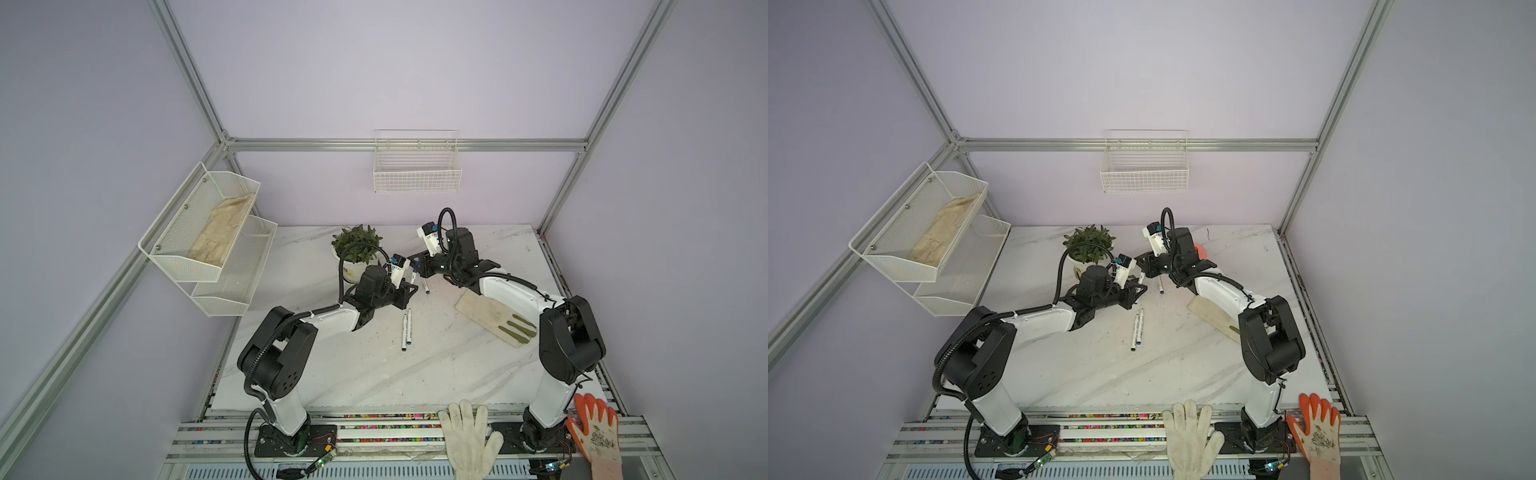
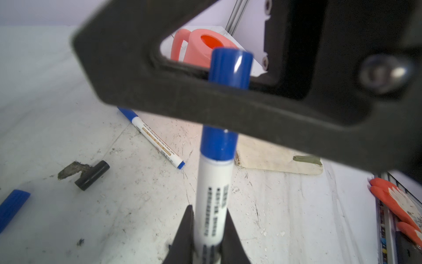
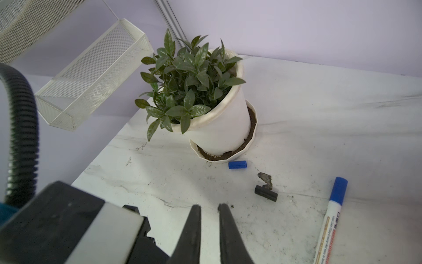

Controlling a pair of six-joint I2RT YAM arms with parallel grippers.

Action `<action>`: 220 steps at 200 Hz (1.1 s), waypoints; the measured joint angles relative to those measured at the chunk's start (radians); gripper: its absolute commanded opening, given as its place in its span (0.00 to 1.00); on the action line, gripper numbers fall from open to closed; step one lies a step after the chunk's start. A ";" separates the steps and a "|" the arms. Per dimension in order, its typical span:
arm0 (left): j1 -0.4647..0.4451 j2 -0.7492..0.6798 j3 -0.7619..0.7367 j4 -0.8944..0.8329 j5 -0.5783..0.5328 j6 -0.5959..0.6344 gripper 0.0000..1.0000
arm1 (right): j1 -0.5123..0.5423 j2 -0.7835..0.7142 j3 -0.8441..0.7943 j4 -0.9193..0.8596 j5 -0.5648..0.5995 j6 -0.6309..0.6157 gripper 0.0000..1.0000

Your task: Insert the pens into the pen caps

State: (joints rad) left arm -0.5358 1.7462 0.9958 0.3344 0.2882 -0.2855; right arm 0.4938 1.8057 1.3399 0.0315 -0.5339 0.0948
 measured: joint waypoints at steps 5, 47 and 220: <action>0.000 0.003 0.004 0.000 -0.004 0.004 0.00 | 0.000 0.000 0.000 0.005 0.002 -0.001 0.00; 0.000 0.006 0.009 0.030 -0.035 0.018 0.00 | 0.006 0.000 0.016 0.018 0.004 -0.014 0.00; -0.003 0.124 0.121 0.036 -0.155 0.166 0.00 | -0.013 0.087 0.103 -0.016 -0.001 -0.060 0.00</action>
State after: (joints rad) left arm -0.5392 1.8706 1.1168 0.3706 0.1329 -0.1200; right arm 0.4812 1.8931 1.4429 0.0154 -0.5350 0.0345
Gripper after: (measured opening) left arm 0.138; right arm 0.152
